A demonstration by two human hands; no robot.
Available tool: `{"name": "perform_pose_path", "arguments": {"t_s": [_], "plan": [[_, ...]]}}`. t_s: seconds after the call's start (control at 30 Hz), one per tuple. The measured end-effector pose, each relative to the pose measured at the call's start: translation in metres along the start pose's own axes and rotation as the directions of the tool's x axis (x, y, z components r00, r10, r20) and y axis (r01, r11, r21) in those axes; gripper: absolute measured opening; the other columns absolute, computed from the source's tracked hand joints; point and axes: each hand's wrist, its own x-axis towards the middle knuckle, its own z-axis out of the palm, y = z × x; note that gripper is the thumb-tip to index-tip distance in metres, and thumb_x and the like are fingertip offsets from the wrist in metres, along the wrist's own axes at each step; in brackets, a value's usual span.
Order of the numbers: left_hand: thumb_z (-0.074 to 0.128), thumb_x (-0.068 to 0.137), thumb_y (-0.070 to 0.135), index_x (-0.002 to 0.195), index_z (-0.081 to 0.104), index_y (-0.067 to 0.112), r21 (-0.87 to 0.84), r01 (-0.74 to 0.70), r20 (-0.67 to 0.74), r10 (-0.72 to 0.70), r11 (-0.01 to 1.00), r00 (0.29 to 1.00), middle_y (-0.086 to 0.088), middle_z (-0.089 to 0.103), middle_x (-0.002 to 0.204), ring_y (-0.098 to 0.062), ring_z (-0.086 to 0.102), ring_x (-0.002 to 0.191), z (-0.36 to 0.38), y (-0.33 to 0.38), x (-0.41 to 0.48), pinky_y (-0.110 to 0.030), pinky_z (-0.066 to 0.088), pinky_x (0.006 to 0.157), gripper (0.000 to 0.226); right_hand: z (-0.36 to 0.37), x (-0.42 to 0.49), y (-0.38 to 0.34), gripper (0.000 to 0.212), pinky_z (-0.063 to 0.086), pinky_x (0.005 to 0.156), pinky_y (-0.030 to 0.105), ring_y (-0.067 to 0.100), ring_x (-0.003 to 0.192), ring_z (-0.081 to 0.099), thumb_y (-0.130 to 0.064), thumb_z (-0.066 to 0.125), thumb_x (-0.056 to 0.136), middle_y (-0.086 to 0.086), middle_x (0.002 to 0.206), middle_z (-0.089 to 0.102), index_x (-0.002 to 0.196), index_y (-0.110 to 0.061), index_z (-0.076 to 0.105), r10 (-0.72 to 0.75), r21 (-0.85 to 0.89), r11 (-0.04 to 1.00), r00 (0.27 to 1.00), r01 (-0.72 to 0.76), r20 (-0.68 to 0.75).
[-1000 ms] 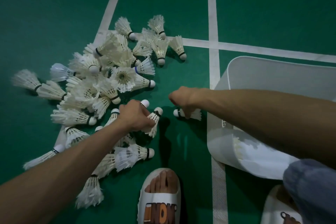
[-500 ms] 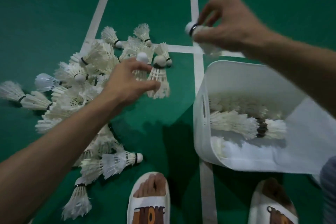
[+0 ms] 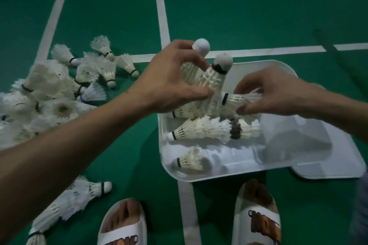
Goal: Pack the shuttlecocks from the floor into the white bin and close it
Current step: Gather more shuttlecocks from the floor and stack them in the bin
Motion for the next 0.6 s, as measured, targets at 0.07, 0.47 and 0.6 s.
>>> {"name": "perform_pose_path", "arguments": {"t_s": [0.07,0.47,0.6], "plan": [[0.081,0.069,0.036,0.098,0.059,0.035,0.072,-0.026,0.069,0.021,0.997,0.997,0.008,0.039,0.141,-0.003,0.038,0.118,0.017,-0.001,0.007,-0.025,0.026,0.104,0.036,0.007,-0.004,0.015,0.037,0.043,0.07,0.014,-0.002,0.087,0.059,-0.036,0.08,0.07,-0.016,0.106,0.067,0.105,-0.029,0.069,-0.035,-0.1,0.994,0.997,0.041,0.063],[0.079,0.07,0.04,0.105,0.064,0.034,0.232,0.039,0.272,-0.103,0.972,0.957,0.005,0.039,0.142,-0.007,0.04,0.114,0.065,-0.036,0.034,-0.022,0.028,0.092,0.039,0.074,0.014,0.04,0.049,0.045,0.068,0.026,0.011,0.075,0.055,-0.049,0.079,0.066,-0.006,0.091,0.066,0.103,-0.017,0.07,-0.059,-0.223,0.968,0.969,0.114,0.24],[0.079,0.071,0.039,0.107,0.065,0.032,0.234,0.083,0.27,-0.146,0.969,0.952,0.004,0.04,0.142,-0.009,0.042,0.115,0.068,-0.041,0.035,-0.022,0.029,0.092,0.04,0.086,0.015,0.043,0.049,0.04,0.073,0.027,0.012,0.086,0.046,-0.043,0.076,0.073,-0.002,0.107,0.061,0.114,-0.021,0.063,-0.103,-0.244,0.955,0.962,0.166,0.253]]}}
